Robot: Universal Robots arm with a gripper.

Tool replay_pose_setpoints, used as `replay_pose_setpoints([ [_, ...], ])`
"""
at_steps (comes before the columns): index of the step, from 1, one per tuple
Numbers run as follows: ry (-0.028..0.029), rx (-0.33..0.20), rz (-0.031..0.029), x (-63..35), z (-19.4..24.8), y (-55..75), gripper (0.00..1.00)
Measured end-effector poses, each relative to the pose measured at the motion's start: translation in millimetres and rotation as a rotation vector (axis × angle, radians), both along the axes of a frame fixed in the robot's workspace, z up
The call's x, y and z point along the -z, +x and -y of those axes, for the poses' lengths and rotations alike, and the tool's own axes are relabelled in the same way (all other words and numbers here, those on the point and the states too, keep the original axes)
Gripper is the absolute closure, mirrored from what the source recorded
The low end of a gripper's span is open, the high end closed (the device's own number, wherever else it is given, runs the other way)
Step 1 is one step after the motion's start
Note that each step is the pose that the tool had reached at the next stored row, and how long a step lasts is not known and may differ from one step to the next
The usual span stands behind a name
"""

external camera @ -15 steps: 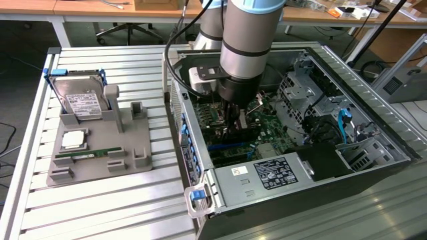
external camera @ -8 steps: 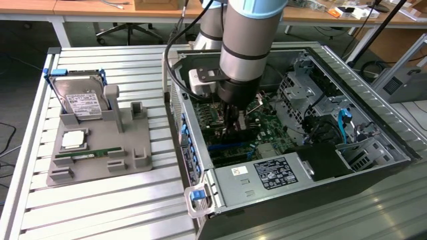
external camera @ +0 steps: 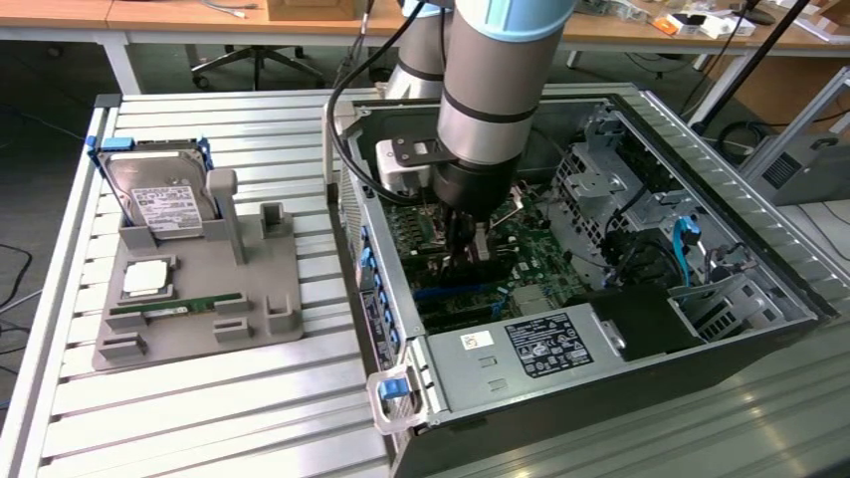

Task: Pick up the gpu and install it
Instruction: 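Insert the gpu into the slot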

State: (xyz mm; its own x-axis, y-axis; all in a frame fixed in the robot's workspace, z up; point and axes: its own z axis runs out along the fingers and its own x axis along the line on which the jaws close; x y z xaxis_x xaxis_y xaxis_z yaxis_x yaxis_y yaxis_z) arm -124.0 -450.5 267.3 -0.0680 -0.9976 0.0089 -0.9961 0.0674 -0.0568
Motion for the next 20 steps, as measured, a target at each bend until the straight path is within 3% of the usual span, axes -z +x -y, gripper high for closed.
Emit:
replay_pose_setpoints([
  [20, -0.0015, 0.003, 0.0, 3.1, 1.6, 0.0, 0.73],
])
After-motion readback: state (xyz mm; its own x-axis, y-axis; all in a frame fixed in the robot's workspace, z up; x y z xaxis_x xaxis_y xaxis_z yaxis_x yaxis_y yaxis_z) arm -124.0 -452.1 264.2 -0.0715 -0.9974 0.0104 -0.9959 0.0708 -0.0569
